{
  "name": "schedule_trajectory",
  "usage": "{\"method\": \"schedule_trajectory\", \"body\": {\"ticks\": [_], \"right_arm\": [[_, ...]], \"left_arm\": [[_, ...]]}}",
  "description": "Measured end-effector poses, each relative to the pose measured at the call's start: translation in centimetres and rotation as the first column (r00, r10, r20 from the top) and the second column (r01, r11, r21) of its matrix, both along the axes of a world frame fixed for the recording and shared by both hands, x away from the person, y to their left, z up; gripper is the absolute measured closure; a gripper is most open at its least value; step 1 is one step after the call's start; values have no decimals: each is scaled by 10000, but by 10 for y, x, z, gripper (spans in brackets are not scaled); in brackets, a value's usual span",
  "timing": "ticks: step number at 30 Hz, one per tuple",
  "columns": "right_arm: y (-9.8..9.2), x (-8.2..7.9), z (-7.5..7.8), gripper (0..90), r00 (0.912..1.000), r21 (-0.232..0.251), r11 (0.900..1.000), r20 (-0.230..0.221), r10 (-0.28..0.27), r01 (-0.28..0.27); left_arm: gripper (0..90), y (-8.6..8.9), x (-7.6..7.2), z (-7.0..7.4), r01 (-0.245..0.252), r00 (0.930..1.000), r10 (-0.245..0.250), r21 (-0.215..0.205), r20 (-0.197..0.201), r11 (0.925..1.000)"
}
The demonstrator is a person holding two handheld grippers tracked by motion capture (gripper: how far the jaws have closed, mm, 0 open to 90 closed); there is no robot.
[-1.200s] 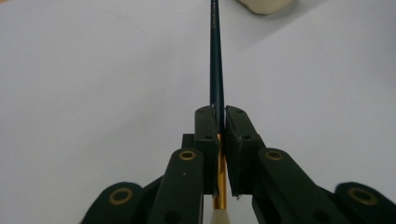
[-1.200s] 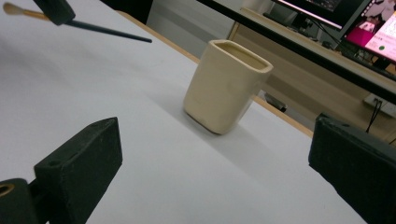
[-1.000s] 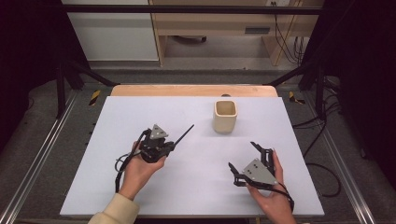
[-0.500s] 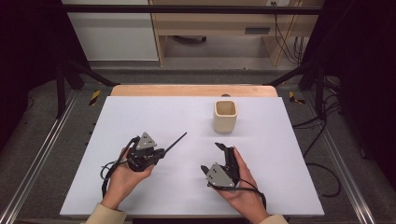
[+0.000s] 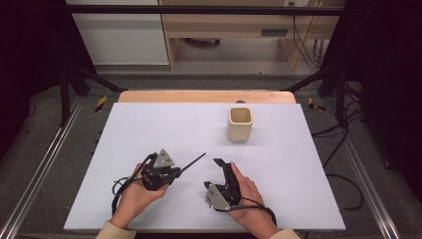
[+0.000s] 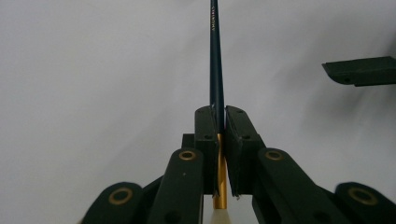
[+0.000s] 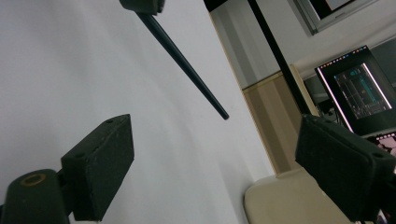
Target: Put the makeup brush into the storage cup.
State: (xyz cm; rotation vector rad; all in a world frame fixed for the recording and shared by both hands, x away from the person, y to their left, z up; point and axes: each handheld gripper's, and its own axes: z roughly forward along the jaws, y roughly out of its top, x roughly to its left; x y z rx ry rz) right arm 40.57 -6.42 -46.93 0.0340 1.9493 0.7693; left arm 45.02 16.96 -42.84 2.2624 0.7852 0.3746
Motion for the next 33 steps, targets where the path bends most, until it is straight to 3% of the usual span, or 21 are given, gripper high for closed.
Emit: {"method": "schedule_trajectory", "body": {"ticks": [17,20,33], "right_arm": [[16,-9,-7,250,9966,-1075,9929,593,577,-511],[21,-10,-9,279,9948,-1413,9879,696,747,-643],[29,-9,-13,395,9891,-1993,9762,1005,1075,-859]], "left_arm": [[835,-5,-2,4,446,9987,-452,-281,-226,9986],[835,-9,-3,5,554,9981,-560,-252,-244,9981],[834,-15,-7,7,960,9946,-961,-61,-388,9954]]}}
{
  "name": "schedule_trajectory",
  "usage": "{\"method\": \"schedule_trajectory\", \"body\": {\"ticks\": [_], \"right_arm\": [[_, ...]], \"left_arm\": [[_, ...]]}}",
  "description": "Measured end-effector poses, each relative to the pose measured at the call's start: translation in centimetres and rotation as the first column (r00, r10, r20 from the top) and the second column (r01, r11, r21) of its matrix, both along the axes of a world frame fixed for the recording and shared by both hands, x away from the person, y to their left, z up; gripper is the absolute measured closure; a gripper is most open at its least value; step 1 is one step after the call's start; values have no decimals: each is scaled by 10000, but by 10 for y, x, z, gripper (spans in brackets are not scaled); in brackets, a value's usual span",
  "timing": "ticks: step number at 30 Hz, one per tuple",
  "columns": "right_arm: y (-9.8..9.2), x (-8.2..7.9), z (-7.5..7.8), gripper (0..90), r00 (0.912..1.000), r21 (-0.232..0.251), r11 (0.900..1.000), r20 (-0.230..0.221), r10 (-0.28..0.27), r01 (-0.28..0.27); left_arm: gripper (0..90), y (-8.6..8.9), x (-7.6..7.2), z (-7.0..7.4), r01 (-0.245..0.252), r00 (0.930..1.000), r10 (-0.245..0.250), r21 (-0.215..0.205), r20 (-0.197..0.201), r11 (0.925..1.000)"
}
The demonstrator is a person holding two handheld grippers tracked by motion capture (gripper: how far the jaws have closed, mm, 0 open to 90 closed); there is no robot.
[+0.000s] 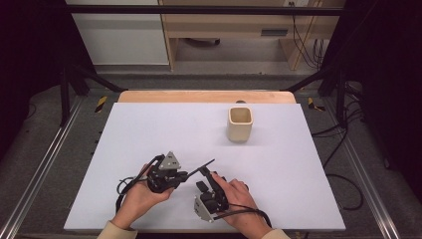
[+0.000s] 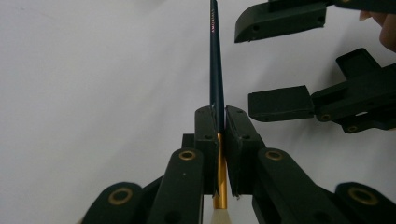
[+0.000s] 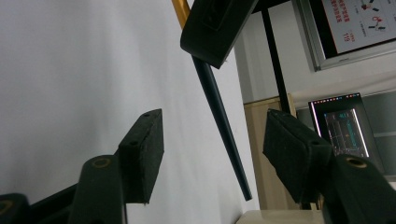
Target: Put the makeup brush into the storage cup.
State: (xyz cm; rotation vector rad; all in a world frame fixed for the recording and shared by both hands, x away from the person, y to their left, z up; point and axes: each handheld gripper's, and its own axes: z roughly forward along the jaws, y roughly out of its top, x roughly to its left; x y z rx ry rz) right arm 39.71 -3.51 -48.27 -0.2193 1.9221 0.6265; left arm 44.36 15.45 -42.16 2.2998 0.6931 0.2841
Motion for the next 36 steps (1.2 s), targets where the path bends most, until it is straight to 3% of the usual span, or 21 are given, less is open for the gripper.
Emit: {"method": "schedule_trajectory", "body": {"ticks": [13,36], "right_arm": [[6,0,-3,523,9997,-522,9983,41,258,-255],[6,-1,-6,671,9983,-830,9951,163,554,-538]], "left_arm": [[835,-3,-2,0,192,9998,-192,100,-51,9998],[835,-6,-4,-4,607,9980,-602,234,-201,9979]]}}
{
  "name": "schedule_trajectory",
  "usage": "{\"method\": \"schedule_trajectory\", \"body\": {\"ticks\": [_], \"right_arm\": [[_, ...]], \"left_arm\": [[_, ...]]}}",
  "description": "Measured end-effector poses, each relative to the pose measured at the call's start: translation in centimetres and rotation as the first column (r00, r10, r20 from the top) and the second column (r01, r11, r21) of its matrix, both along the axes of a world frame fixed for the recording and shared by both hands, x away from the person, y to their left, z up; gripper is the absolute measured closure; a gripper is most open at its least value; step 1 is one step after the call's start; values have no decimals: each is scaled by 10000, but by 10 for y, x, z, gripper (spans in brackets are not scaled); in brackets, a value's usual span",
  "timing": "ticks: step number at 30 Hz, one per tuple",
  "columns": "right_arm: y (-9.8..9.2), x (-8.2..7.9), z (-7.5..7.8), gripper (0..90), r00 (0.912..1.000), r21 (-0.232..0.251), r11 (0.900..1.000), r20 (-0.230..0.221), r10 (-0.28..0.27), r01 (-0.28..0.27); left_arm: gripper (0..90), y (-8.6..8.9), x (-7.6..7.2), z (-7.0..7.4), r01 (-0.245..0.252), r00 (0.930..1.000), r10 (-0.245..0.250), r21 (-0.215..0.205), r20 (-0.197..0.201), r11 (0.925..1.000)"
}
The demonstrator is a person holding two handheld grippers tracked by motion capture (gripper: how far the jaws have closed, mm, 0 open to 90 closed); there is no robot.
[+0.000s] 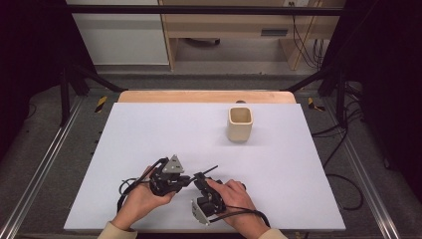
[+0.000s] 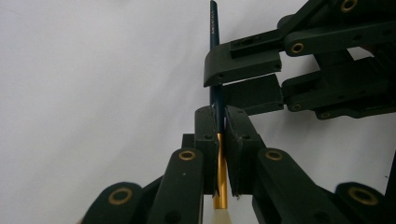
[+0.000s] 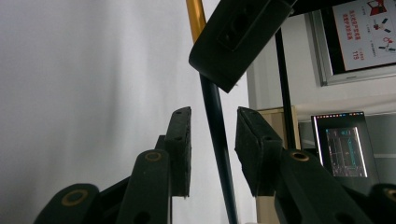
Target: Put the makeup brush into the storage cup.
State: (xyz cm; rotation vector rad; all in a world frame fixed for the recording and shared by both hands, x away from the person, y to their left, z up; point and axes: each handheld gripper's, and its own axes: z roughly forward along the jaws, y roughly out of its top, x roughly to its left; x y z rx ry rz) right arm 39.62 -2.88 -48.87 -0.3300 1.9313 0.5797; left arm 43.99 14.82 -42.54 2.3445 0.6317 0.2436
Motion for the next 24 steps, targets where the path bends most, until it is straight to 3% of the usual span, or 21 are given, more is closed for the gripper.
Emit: {"method": "schedule_trajectory", "body": {"ticks": [5,10,11,19,24], "right_arm": [[0,0,1,707,10000,-283,9996,-17,64,-65],[0,-1,-1,737,9999,-166,9998,-39,141,-141],[-1,-1,0,768,9998,-400,9990,63,211,-209],[-2,-1,1,827,9995,-643,9974,20,319,-317],[-3,0,1,833,9993,-783,9962,-55,366,-369]], "left_arm": [[834,0,0,-1,48,10000,-48,-2,-38,10000],[834,-1,-1,-1,150,9998,-149,88,-89,9998],[834,-1,-1,-1,167,9998,-166,81,-111,9998],[834,-2,-1,-2,259,9995,-259,14,-160,9997],[830,0,0,-3,229,9996,-235,-327,-183,9992]]}}
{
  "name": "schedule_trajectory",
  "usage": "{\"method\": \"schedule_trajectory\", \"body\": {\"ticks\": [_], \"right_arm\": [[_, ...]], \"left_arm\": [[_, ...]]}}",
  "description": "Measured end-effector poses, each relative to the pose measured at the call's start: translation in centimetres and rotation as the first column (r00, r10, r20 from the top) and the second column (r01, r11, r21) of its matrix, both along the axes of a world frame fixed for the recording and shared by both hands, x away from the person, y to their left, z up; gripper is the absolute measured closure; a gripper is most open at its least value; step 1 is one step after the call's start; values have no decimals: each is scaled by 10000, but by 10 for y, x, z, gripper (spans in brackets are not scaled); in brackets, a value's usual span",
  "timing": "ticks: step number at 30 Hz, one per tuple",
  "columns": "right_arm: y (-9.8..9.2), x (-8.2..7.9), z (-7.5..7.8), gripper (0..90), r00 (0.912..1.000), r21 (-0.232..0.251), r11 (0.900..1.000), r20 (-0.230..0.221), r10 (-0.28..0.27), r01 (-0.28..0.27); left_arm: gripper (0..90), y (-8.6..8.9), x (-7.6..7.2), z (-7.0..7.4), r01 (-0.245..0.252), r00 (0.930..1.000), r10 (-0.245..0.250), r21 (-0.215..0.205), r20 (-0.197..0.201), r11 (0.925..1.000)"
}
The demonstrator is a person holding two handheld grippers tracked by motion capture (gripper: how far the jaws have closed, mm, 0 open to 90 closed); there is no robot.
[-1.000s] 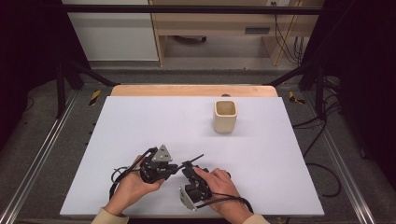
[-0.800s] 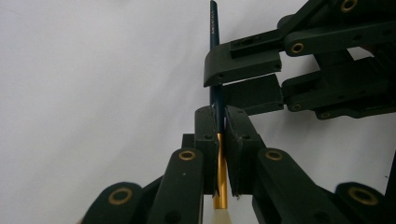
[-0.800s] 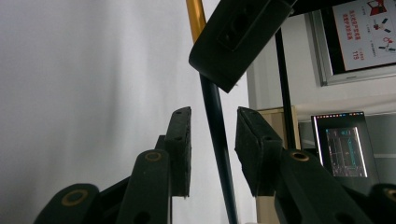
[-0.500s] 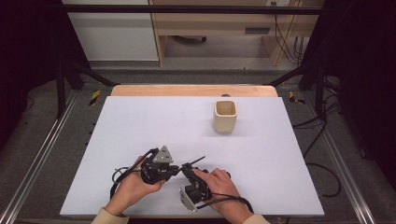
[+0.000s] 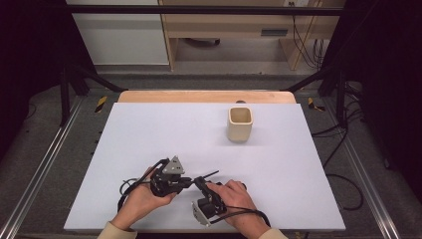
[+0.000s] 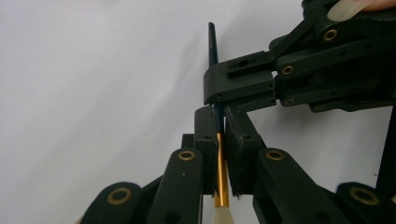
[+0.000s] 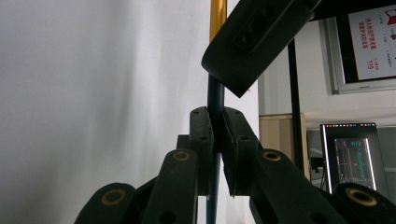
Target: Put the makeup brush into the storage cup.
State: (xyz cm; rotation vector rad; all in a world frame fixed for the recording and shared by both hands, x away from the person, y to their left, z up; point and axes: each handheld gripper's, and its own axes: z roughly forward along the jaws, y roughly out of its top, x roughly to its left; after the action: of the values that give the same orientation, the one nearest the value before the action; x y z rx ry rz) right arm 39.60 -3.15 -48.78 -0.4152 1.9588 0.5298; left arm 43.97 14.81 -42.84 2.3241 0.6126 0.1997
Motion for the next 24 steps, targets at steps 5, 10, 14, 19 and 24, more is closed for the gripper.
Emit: {"method": "schedule_trajectory", "body": {"ticks": [5,10,14,19,24], "right_arm": [[-2,1,-1,833,9999,45,9999,-98,-107,107],[-3,2,-1,833,9998,-1,9999,-143,-153,153],[-3,2,-2,832,9997,-4,9999,-168,-162,162],[-4,3,-2,832,9995,0,9997,-209,-244,244],[-6,3,-3,833,9991,110,9994,-265,-334,337]], "left_arm": [[771,6,1,7,-298,9992,316,-738,228,9968],[687,15,4,13,-834,9939,904,-1051,635,9910],[664,21,6,13,-980,9911,1077,-1183,784,9881],[604,25,7,14,-1245,9867,1377,-1427,863,9819],[455,29,10,15,-1819,9707,2009,-1435,1318,9728]]}}
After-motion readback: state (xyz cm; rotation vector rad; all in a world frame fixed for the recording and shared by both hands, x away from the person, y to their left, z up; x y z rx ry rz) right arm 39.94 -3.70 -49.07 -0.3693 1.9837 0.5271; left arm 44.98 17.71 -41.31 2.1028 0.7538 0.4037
